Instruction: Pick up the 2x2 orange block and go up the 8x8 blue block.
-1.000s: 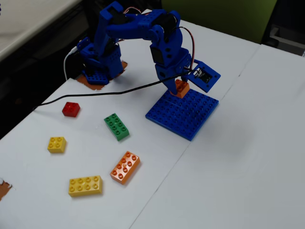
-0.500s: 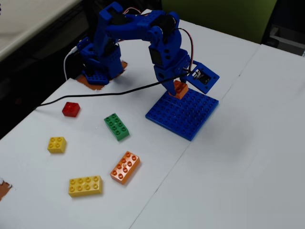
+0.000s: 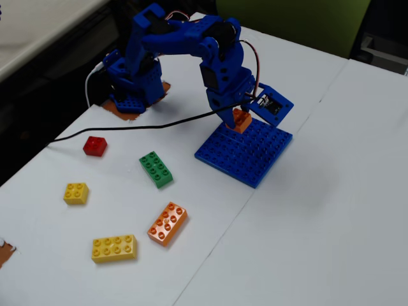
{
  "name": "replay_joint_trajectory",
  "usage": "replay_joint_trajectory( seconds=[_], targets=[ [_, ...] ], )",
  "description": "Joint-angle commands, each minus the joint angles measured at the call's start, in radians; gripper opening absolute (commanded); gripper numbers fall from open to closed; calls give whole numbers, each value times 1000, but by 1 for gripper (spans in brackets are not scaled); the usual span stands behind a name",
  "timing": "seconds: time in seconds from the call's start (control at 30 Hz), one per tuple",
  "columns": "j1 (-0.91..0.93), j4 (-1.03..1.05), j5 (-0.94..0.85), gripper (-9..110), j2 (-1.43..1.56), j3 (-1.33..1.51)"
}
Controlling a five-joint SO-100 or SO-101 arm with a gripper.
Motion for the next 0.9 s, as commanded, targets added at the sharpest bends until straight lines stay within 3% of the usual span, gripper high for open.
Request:
replay_joint_trajectory(
  seconds=[0.0,0.87],
  targets=[
    [-5,3,-8,0,11,-46],
    [0,3,-5,0,12,-63]
  ],
)
